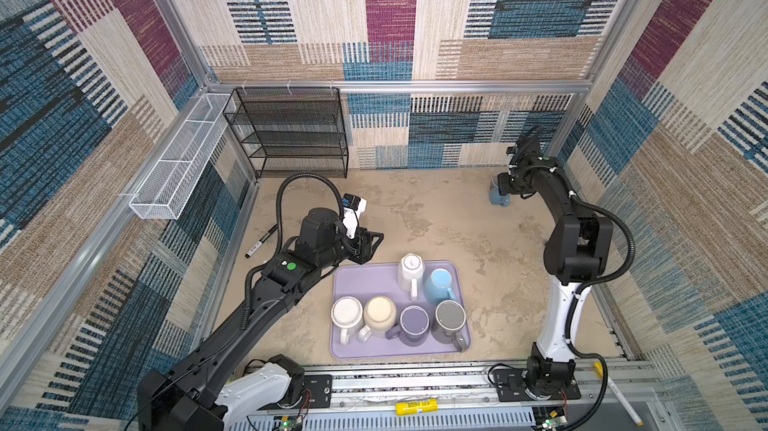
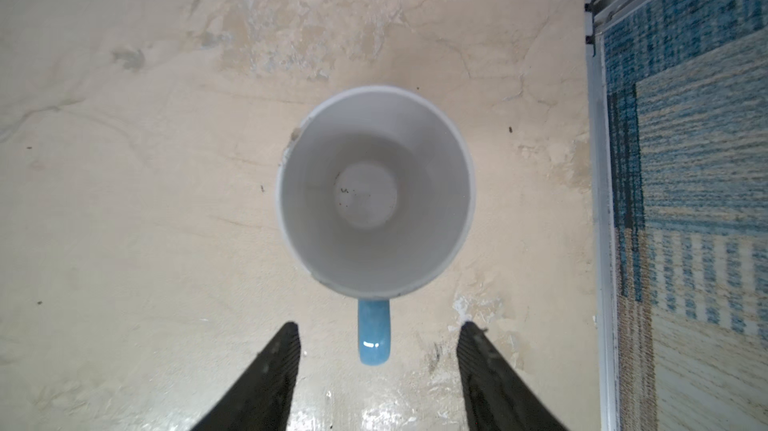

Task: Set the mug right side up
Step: 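Lower the blue flowered mug upright onto the table's far corner with the right gripper, then open and withdraw the right gripper while the left gripper moves over the white mug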

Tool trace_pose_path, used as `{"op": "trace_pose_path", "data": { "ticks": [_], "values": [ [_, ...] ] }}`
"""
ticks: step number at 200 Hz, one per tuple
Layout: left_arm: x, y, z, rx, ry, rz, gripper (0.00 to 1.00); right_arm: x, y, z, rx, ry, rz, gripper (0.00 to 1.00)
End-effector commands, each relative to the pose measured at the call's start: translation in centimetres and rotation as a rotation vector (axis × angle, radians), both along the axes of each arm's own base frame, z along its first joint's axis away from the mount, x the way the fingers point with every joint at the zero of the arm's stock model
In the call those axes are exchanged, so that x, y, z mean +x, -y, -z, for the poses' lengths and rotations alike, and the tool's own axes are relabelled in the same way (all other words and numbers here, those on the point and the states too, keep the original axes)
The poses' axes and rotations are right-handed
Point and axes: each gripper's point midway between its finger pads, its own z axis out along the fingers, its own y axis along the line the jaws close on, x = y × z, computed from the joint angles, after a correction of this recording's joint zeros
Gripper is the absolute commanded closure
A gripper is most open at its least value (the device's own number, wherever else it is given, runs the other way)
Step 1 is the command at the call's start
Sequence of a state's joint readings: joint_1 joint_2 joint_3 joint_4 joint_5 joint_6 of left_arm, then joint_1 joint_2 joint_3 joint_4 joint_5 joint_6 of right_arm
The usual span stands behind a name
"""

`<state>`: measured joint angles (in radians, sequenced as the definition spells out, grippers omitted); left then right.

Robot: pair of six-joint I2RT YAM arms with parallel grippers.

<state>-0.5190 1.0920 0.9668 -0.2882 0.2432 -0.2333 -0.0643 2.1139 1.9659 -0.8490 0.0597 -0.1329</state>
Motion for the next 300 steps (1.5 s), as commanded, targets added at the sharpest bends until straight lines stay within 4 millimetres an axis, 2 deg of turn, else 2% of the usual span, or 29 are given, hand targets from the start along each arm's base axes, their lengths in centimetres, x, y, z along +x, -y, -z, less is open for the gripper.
{"op": "trace_pose_path", "data": {
  "ticks": [1,31,73,87,108,129,135,159,191,243,300],
  "values": [
    [0.0,0.2,-0.3,0.012,0.021,0.020,0.45,0.6,-1.0,-3.0,0.024,0.097,-0.030,0.37],
    [0.1,0.6,0.1,0.012,0.009,0.025,0.45,0.4,-3.2,-6.9,0.086,0.210,-0.098,0.36],
    [0.7,1.6,0.8,0.001,-0.030,0.013,0.46,-1.2,-9.8,-12.8,0.281,0.420,-0.327,0.37],
    [0.9,2.0,1.4,0.002,-0.055,0.007,0.46,-1.9,-11.6,-13.8,0.303,0.458,-0.373,0.37],
    [0.9,2.6,2.3,0.008,-0.087,-0.002,0.46,-2.7,-13.8,-14.3,0.320,0.480,-0.411,0.37],
    [0.7,3.2,3.2,0.019,-0.113,-0.007,0.46,-3.5,-15.7,-14.3,0.353,0.486,-0.440,0.37],
    [0.6,3.4,3.5,0.025,-0.121,-0.011,0.46,-3.9,-16.1,-13.2,0.363,0.465,-0.440,0.37],
    [-0.1,3.8,5.0,0.081,-0.167,-0.019,0.46,-5.0,-17.4,-11.7,0.395,0.449,-0.451,0.37],
    [-1.0,3.7,7.2,0.230,-0.222,-0.043,0.46,-5.4,-18.1,-9.1,0.392,0.395,-0.446,0.37],
    [-3.4,6.4,10.0,0.290,-0.287,-0.006,0.46,-5.7,-19.6,-5.8,0.390,0.323,-0.458,0.37],
    [-4.8,8.6,12.2,0.373,-0.317,-0.023,0.45,-5.8,-20.3,-4.8,0.377,0.298,-0.464,0.36]
  ]
}}
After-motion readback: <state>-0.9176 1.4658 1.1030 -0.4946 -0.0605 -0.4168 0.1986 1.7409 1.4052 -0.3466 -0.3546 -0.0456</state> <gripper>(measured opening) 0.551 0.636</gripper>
